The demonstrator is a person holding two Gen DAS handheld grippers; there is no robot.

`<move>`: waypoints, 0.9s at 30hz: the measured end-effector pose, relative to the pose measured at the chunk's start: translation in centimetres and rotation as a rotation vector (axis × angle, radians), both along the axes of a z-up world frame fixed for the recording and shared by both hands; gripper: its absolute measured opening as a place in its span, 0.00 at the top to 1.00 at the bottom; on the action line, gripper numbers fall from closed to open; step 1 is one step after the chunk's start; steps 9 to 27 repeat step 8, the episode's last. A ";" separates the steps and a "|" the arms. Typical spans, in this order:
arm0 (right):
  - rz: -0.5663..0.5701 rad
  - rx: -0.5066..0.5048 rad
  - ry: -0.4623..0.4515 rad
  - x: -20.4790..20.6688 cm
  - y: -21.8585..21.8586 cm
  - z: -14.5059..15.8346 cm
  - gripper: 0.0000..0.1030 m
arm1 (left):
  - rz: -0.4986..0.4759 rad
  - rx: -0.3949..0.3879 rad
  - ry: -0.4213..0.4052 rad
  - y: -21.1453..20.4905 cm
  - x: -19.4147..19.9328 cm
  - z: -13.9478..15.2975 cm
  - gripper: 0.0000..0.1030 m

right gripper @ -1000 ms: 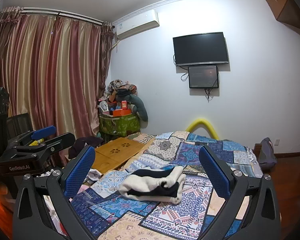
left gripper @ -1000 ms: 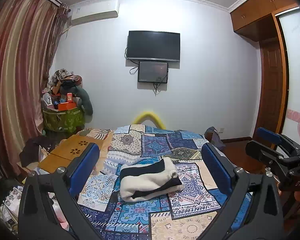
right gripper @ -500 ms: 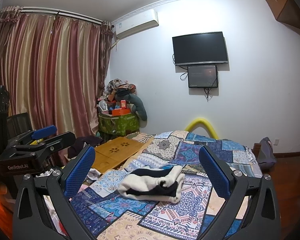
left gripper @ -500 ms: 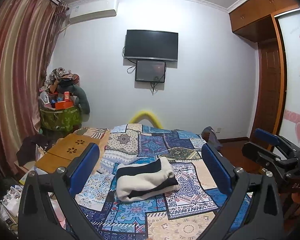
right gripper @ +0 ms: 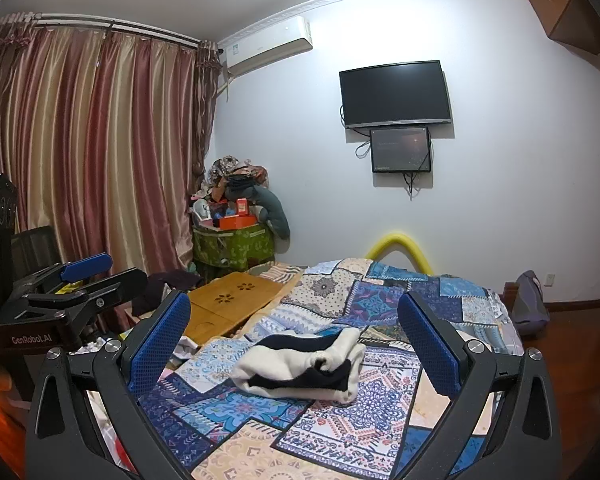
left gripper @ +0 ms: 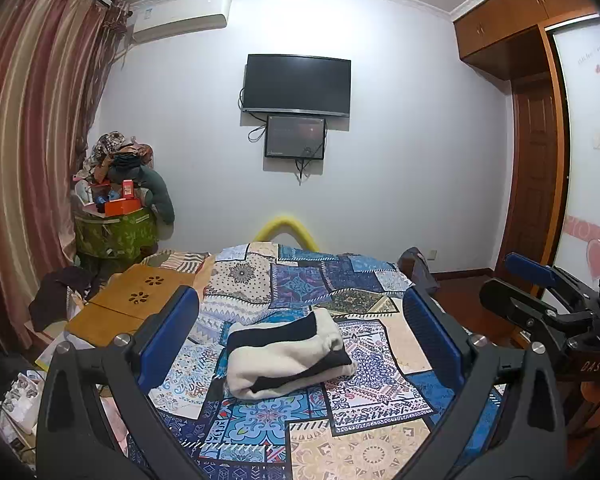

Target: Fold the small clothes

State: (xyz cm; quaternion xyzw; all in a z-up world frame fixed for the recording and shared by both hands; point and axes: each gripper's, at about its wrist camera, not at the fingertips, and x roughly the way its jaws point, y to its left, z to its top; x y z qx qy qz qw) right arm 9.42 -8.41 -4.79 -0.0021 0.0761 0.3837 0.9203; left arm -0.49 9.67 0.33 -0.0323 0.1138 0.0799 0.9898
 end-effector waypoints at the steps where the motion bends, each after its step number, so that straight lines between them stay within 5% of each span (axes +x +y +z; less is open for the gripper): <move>1: 0.000 -0.001 0.001 0.0 0.0 0.0 0.00 | 0.000 -0.001 0.001 0.0 0.0 0.0 0.00; 27: 0.003 -0.006 0.011 0.4 0.0 -0.2 0.00 | 0.002 -0.001 0.006 0.1 0.3 -0.2 0.00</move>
